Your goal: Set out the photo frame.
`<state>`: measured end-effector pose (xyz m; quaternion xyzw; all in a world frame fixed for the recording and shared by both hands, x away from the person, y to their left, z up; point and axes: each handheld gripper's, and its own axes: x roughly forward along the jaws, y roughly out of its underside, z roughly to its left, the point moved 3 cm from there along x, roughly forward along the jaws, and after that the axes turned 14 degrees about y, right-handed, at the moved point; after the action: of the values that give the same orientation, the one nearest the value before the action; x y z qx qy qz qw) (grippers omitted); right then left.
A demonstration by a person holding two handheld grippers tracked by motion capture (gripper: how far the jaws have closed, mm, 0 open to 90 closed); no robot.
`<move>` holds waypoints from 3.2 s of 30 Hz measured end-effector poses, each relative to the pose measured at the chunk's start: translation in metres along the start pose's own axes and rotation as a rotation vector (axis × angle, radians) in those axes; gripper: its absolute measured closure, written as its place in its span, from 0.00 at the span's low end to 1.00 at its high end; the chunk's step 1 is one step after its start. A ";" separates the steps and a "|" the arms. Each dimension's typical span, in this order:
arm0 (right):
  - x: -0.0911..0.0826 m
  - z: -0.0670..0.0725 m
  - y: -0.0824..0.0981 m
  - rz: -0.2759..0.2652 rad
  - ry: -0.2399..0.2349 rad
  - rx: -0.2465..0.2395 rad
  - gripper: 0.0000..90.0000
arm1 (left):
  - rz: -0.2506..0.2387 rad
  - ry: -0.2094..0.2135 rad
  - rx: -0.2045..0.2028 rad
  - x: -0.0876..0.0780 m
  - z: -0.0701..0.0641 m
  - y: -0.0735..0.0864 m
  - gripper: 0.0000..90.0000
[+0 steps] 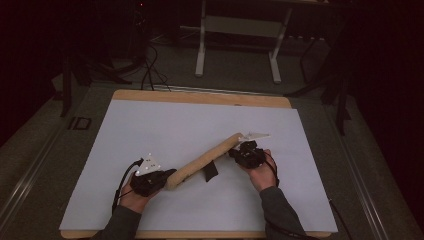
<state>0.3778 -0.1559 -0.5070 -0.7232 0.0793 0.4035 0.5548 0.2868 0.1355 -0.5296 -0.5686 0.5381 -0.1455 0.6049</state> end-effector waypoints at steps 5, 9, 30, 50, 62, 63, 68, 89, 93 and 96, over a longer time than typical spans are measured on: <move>0.002 0.003 -0.001 0.009 -0.002 -0.008 1.00 | -0.001 0.019 0.003 0.002 -0.003 -0.001 1.00; 0.004 0.008 -0.004 0.015 -0.003 -0.017 1.00 | -0.005 0.037 0.012 0.005 -0.007 -0.002 1.00; 0.013 0.024 -0.017 0.023 -0.010 -0.039 1.00 | -0.010 0.119 0.058 0.022 -0.029 -0.007 1.00; 0.016 0.033 -0.025 0.037 -0.016 -0.067 1.00 | -0.002 0.127 0.093 0.037 -0.043 -0.011 1.00; 0.018 0.042 -0.029 0.039 -0.029 -0.093 1.00 | -0.006 0.148 0.107 0.047 -0.052 -0.013 1.00; 0.018 0.043 -0.030 0.040 -0.030 -0.096 1.00 | -0.006 0.148 0.109 0.048 -0.052 -0.013 1.00; 0.018 0.046 -0.030 0.043 -0.038 -0.101 1.00 | -0.013 0.134 0.115 0.052 -0.054 -0.013 1.00; 0.015 0.061 -0.034 0.035 -0.143 -0.142 1.00 | -0.016 0.113 0.129 0.058 -0.058 -0.013 1.00; 0.015 0.063 -0.034 0.040 -0.167 -0.149 1.00 | -0.018 0.112 0.128 0.059 -0.058 -0.013 1.00; 0.015 0.064 -0.033 0.043 -0.179 -0.151 1.00 | -0.023 0.109 0.126 0.061 -0.059 -0.014 1.00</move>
<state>0.3749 -0.0827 -0.4965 -0.7222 0.0141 0.4832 0.4948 0.2678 0.0522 -0.5345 -0.5269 0.5535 -0.2169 0.6075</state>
